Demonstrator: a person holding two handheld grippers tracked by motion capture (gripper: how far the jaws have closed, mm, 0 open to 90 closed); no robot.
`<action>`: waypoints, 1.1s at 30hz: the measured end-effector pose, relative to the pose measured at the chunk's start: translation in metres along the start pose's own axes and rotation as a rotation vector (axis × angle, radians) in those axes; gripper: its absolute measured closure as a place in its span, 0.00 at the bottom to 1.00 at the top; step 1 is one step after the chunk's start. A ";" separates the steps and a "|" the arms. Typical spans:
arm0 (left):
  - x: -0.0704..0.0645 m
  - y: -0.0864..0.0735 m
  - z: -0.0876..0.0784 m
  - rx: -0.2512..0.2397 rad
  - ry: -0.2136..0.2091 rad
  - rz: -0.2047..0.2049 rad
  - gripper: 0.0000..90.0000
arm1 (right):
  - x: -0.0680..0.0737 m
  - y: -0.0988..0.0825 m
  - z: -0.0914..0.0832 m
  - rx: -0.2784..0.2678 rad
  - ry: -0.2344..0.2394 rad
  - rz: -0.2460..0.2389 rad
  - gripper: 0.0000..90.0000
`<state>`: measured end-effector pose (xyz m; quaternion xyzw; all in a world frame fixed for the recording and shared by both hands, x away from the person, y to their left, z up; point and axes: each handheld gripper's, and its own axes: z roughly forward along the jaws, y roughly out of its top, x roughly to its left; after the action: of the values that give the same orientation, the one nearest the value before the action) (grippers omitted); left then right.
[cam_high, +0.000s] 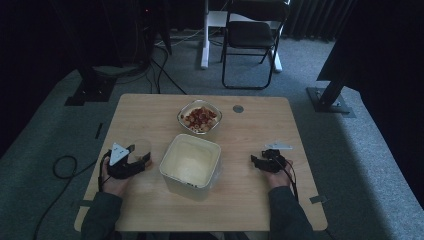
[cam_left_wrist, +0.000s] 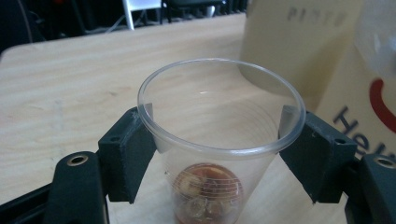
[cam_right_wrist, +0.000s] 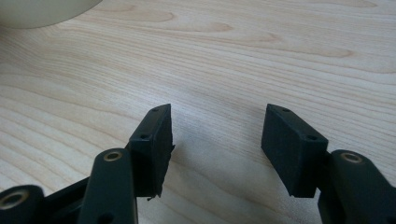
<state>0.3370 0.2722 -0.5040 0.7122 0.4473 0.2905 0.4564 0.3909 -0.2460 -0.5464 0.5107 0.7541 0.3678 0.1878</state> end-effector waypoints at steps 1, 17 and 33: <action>0.001 0.002 0.001 -0.004 0.005 -0.003 0.32 | 0.000 0.000 0.000 0.001 -0.001 -0.004 0.47; 0.022 0.057 0.028 -0.037 0.044 0.004 0.32 | 0.011 -0.007 -0.004 0.004 -0.027 -0.091 0.41; 0.033 0.125 0.056 -0.038 0.102 0.066 0.32 | 0.011 -0.011 -0.008 0.009 -0.027 -0.092 0.36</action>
<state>0.4444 0.2574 -0.4134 0.7022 0.4405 0.3499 0.4365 0.3741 -0.2412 -0.5487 0.4812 0.7759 0.3485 0.2122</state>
